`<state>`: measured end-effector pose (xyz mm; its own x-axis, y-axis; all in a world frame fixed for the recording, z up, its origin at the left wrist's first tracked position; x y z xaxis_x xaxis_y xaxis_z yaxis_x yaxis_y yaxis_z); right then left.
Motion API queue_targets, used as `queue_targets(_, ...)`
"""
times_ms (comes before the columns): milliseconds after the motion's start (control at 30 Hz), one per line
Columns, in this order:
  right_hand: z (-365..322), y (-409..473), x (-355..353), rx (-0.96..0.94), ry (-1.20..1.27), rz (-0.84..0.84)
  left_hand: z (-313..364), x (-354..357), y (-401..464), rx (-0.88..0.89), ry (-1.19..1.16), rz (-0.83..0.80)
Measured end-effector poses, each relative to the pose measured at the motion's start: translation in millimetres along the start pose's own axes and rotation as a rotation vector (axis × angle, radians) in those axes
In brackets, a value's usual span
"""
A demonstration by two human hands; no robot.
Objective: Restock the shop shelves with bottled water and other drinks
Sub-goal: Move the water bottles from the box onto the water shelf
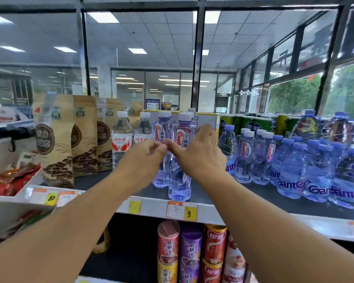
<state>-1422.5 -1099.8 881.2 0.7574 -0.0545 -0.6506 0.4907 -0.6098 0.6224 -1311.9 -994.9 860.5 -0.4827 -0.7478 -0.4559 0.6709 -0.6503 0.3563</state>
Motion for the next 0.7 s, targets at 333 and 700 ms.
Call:
queue_targets(333, -65, -107, 86, -0.427, 0.033, -0.510, -89, -31, -103, -0.299, 0.617, -0.211)
queue_targets(700, -148, -358, 311, -0.564, 0.080, -1.325, -339, -124, -338, -0.911, 0.611, -0.485)
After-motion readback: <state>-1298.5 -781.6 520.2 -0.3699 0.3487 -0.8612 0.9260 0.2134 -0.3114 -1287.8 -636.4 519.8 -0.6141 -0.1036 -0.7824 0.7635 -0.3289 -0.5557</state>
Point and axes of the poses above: each hand's wrist, its own y-axis towards the middle knuckle, its own x-axis out of the palm, z = x × y, the point moved 5 cm from there along y, towards the middle knuckle, and after that the axes turned 8 degrees about -x, right-handed, at the moved point
